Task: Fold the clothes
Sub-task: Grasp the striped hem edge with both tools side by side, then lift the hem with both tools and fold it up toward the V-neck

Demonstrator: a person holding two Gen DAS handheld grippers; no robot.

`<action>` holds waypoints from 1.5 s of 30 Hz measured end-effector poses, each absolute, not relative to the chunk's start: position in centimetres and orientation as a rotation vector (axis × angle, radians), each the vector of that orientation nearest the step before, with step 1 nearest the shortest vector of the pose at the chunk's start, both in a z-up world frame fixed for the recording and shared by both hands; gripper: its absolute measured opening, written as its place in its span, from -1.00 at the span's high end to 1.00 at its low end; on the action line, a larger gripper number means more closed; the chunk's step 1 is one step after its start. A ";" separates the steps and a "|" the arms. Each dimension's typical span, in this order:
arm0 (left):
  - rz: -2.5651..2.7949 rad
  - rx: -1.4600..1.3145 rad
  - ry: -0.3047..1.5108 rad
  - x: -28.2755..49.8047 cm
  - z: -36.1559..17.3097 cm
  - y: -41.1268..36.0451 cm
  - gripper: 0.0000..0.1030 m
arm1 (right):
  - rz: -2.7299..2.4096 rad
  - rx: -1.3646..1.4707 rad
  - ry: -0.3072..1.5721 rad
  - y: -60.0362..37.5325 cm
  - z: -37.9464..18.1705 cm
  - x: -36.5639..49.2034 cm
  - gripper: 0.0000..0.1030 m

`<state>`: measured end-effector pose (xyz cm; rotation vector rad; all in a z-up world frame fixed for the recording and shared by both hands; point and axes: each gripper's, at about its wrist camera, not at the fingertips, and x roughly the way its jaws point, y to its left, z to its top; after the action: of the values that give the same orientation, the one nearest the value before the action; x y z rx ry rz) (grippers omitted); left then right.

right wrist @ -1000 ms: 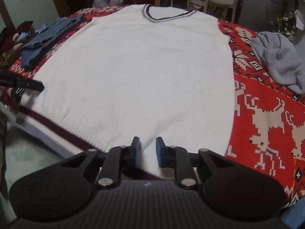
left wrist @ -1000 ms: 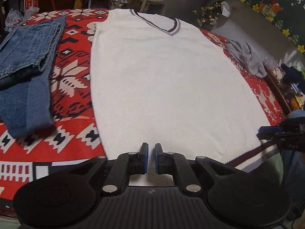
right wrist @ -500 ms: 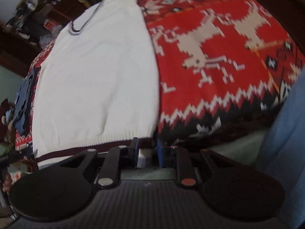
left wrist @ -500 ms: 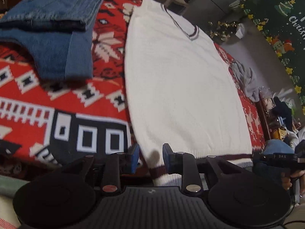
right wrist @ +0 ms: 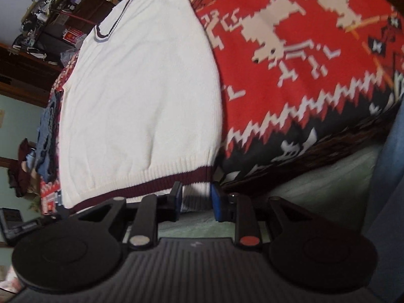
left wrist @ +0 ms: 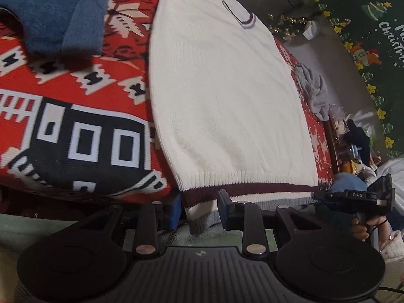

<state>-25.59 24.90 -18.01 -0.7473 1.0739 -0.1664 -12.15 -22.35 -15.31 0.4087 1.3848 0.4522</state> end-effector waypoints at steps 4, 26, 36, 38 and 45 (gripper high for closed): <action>-0.178 -0.811 1.085 -25.3 -19.2 24.9 0.44 | 0.432 0.471 1.403 -22.6 -16.5 -11.9 0.41; -0.082 -0.643 1.102 -27.1 -17.2 25.3 0.88 | 0.369 0.274 1.332 -22.5 -14.6 -12.1 0.89; -0.134 -0.485 1.154 -28.7 -16.5 23.4 0.89 | 0.404 0.176 1.424 -22.3 -14.7 -14.3 0.89; -0.134 -0.504 1.142 -29.1 -15.8 23.8 0.89 | 0.417 0.173 1.423 -22.1 -14.3 -14.6 0.89; -0.151 -0.608 1.097 -27.1 -13.0 24.5 0.89 | 0.470 0.241 1.335 -21.8 -10.9 -12.7 0.89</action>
<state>-27.08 24.45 -12.97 -0.6078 1.0969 -0.1514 -12.69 -21.81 -10.93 0.2405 1.3349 0.4704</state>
